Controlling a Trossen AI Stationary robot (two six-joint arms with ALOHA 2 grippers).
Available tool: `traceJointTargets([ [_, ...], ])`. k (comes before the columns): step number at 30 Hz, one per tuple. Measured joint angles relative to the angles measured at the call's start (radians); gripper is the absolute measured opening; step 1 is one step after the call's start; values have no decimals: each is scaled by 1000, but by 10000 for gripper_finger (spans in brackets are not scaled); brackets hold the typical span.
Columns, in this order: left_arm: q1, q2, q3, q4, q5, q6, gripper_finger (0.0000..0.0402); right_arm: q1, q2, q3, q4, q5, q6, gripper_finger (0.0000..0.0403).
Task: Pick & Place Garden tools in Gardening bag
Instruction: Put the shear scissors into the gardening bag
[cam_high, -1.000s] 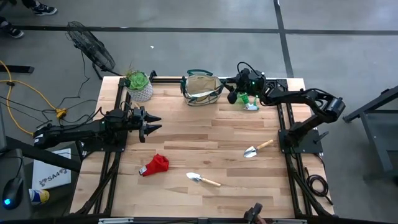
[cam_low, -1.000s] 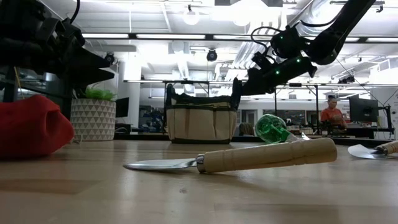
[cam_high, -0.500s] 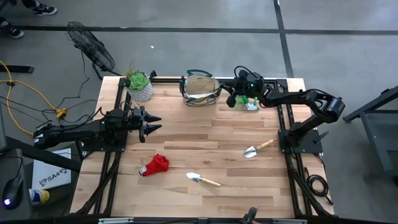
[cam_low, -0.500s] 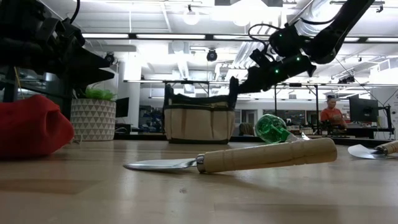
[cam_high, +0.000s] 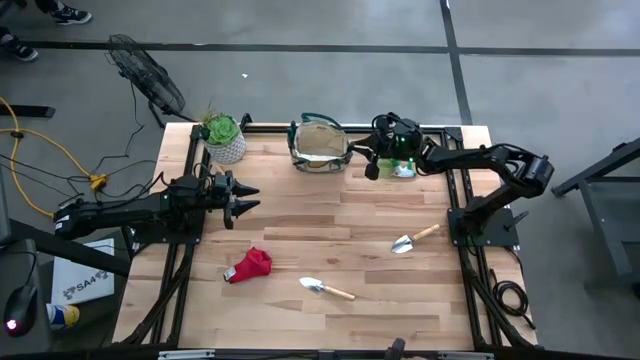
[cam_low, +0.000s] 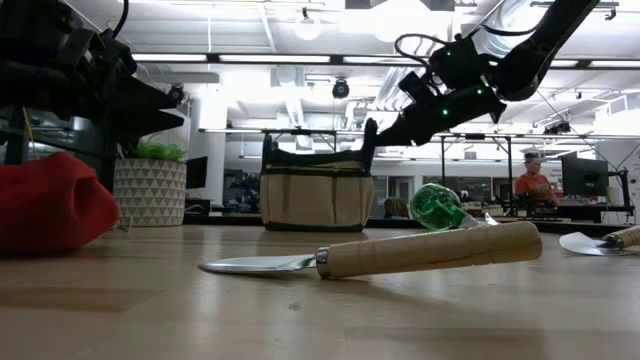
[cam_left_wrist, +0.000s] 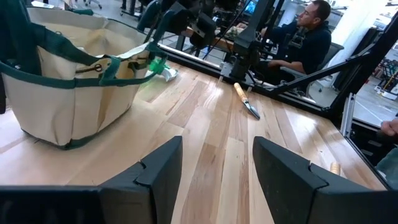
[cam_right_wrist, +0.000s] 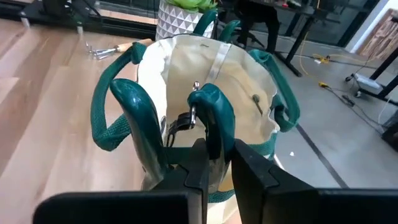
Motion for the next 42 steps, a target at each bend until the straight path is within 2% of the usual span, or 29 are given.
traceJointTargets([
  [11, 0, 0, 0, 0, 0, 0, 193, -30, 3, 66, -37, -45, -89, 39],
  [20, 0, 0, 0, 0, 0, 0, 193, -33, 79, 66, -50, -99, -113, 46],
  [28, 0, 0, 0, 0, 0, 0, 193, -47, 80, 66, -45, 2, -93, 87],
  [34, 0, 0, 0, 0, 0, 0, 193, -51, 80, 66, -46, -35, -27, 129],
  [42, 0, 0, 0, 0, 0, 0, 193, -68, 57, 66, -52, -17, 88, 199],
])
